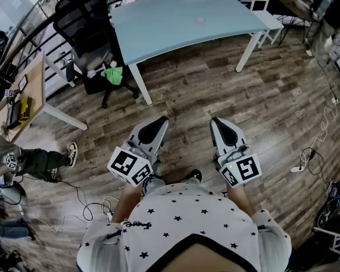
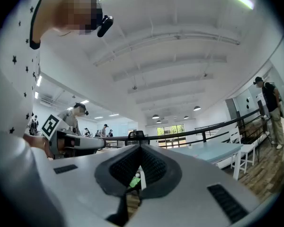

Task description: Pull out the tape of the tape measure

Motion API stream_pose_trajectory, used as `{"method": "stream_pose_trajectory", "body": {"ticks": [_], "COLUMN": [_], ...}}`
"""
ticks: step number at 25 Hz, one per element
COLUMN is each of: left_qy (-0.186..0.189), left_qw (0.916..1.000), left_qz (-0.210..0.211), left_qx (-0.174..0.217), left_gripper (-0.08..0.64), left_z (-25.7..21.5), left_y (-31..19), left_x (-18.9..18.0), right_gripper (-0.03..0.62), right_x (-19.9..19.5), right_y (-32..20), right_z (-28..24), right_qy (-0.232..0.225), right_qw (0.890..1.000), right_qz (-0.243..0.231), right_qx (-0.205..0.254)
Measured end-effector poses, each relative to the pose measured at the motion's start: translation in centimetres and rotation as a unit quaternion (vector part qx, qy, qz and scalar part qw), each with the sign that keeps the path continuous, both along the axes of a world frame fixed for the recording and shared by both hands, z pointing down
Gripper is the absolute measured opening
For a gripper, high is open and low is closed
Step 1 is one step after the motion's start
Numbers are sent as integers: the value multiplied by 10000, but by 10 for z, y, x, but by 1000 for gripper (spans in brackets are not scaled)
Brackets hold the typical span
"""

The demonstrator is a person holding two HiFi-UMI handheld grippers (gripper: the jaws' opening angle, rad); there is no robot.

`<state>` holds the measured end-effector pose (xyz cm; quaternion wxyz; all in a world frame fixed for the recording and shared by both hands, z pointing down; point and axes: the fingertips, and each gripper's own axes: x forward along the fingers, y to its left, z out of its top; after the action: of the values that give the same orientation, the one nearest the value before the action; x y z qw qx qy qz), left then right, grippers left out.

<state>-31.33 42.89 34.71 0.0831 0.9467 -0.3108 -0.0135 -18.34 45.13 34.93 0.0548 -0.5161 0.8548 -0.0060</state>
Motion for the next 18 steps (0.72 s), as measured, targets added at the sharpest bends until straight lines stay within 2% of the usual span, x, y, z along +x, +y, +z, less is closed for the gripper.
{"method": "stream_pose_trajectory", "body": {"ticks": [11, 18], "left_qy": [9, 46], "left_qw": [10000, 9999], "left_qz": [-92, -164], "left_qx": [-10, -27], "left_gripper": [44, 44], "left_z": [-1, 2], "left_y": [2, 3], "left_x": [8, 27], "right_gripper": [-3, -3], "right_x": [8, 27], "right_y": [1, 5], "right_z": [0, 1], "right_qy": [-31, -89], "right_qw": [10000, 9998], "right_qz": [-73, -178], "right_qx": [-11, 28]}}
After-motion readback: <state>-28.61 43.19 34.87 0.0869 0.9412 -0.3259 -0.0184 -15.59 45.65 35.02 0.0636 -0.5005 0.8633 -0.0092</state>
